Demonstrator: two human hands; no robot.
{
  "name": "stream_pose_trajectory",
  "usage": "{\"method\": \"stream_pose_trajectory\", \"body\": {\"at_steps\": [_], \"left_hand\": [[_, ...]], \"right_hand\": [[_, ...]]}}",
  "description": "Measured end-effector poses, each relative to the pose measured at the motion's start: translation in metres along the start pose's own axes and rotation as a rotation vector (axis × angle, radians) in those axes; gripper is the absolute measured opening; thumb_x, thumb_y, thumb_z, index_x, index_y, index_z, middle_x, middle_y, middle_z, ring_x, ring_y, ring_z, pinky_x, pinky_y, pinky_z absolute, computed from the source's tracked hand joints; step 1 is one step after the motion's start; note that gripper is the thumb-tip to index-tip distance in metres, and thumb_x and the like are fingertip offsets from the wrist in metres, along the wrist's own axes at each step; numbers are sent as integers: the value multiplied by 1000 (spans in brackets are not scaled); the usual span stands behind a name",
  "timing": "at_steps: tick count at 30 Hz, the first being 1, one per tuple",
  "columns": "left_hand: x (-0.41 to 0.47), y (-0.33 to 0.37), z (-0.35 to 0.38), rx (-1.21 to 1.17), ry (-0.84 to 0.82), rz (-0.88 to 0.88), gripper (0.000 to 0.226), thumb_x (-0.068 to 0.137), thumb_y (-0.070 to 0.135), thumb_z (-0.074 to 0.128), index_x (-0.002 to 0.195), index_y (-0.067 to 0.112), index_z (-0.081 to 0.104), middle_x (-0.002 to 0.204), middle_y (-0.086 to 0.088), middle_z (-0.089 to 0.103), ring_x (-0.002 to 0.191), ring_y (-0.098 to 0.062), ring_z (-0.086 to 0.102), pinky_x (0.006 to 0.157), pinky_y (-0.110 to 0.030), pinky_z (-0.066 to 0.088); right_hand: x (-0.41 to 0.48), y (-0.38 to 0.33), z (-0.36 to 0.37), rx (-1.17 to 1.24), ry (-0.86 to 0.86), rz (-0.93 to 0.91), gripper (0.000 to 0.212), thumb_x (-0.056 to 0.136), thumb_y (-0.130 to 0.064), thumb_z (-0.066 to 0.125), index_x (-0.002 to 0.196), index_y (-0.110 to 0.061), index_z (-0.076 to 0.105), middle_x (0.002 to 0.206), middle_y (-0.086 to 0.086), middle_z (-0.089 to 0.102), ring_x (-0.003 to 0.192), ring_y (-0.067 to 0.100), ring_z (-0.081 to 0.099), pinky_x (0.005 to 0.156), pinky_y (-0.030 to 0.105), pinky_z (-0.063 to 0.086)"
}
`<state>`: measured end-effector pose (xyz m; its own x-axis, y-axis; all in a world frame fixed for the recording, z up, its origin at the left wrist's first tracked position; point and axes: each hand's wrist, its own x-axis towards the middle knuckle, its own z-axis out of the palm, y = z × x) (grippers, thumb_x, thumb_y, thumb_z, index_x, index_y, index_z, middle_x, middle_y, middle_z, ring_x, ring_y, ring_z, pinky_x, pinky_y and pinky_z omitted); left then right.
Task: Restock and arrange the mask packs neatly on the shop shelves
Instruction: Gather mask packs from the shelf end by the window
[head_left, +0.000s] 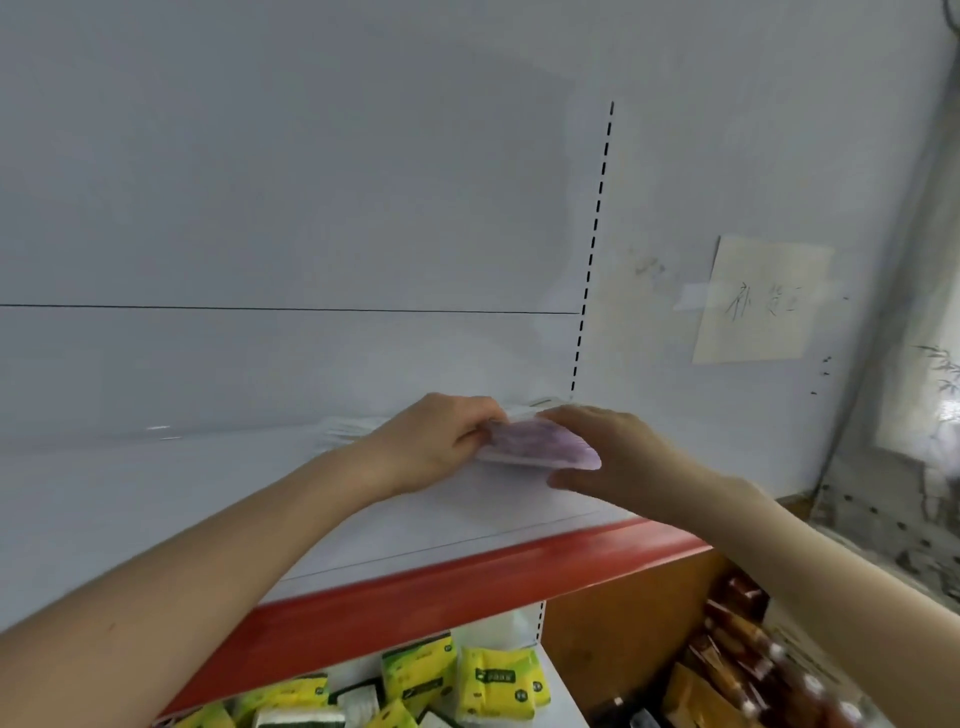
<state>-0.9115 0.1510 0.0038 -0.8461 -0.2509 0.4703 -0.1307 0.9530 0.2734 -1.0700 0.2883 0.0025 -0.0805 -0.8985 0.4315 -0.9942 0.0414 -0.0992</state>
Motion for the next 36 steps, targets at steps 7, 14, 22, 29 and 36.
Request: {"method": "stream_pose_trajectory", "body": {"at_steps": [7, 14, 22, 29, 36], "left_hand": [[-15, 1, -10, -41, 376, -129, 17, 89, 18, 60, 102, 7, 64, 96, 2, 61, 91, -13, 56, 79, -17, 38], [-38, 23, -31, -980, -9, -821, 64, 91, 61, 33, 103, 2, 55, 92, -20, 67, 71, -31, 70, 56, -32, 55], [-67, 3, -56, -1214, 187, -857, 34, 76, 18, 71, 101, -3, 64, 81, -14, 69, 70, -24, 67, 64, -35, 60], [-130, -36, -109, -966, 453, -814, 14, 79, -11, 61, 84, 3, 63, 62, -5, 69, 51, -10, 65, 49, -17, 52], [-179, -63, -138, -924, 543, -748, 30, 78, -9, 62, 106, 2, 59, 87, -10, 68, 72, -10, 68, 72, -17, 54]], "right_hand": [[-3, 7, -6, -16, 324, -100, 13, 82, -19, 57, 70, -17, 54, 56, -13, 41, 52, 17, 39, 47, 22, 28], [-2, -30, -11, 25, 389, -87, 19, 79, -14, 59, 66, -14, 45, 54, -10, 35, 53, 25, 37, 49, 35, 35], [16, -117, 26, -51, 345, -387, 23, 72, -36, 59, 79, -19, 71, 64, -4, 65, 55, 17, 61, 48, 15, 35], [53, -138, 36, 459, 342, -247, 48, 77, -51, 56, 104, -12, 69, 105, -1, 67, 98, 10, 60, 86, 20, 43], [97, -128, 52, 999, 85, 200, 94, 66, -36, 83, 141, -17, 32, 134, -6, 46, 125, 12, 46, 105, 31, 36]]}}
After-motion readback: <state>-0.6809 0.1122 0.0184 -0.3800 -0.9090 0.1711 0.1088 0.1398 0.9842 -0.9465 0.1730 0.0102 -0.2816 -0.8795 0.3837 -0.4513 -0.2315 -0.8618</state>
